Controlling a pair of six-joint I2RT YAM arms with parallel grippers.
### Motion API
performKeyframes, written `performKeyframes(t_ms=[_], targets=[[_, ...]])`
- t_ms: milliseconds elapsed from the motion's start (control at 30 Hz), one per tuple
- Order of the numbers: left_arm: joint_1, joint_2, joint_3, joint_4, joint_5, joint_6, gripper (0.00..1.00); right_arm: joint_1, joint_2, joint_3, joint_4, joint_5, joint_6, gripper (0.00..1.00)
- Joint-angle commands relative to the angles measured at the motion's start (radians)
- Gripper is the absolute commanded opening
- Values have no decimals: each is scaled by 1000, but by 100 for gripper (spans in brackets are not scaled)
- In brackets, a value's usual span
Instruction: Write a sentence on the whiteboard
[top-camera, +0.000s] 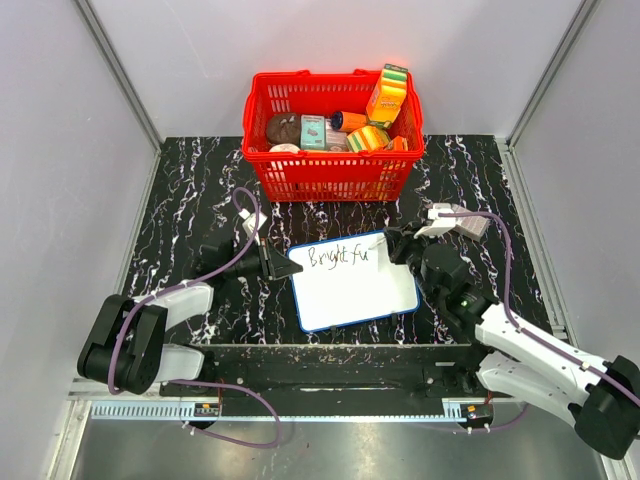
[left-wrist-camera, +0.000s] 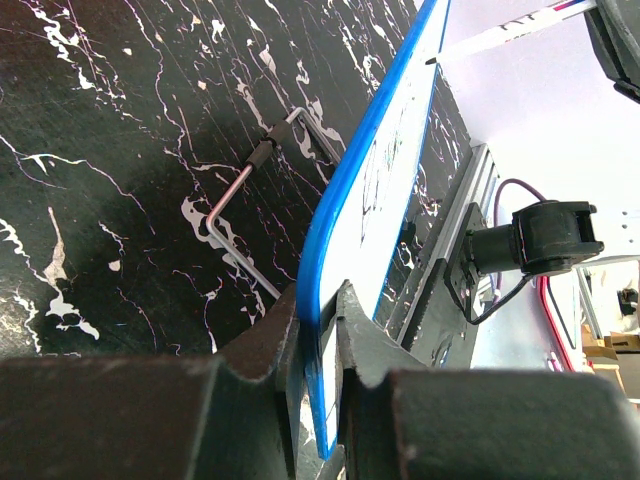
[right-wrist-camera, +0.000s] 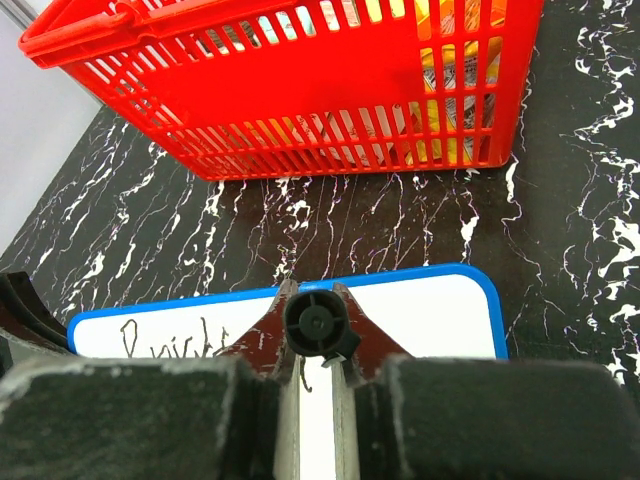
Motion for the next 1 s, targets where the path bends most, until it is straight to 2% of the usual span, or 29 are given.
performKeyframes(t_ms=[0, 400, 967], targets=[[12, 32, 7, -31, -125, 124, 0, 2, 6, 33, 36, 28, -11, 0], [10, 32, 7, -31, -124, 122, 0, 2, 26, 7, 39, 31, 4, 0], [10, 37, 9, -31, -124, 122, 0, 0, -31, 10, -33, 109, -19, 0]])
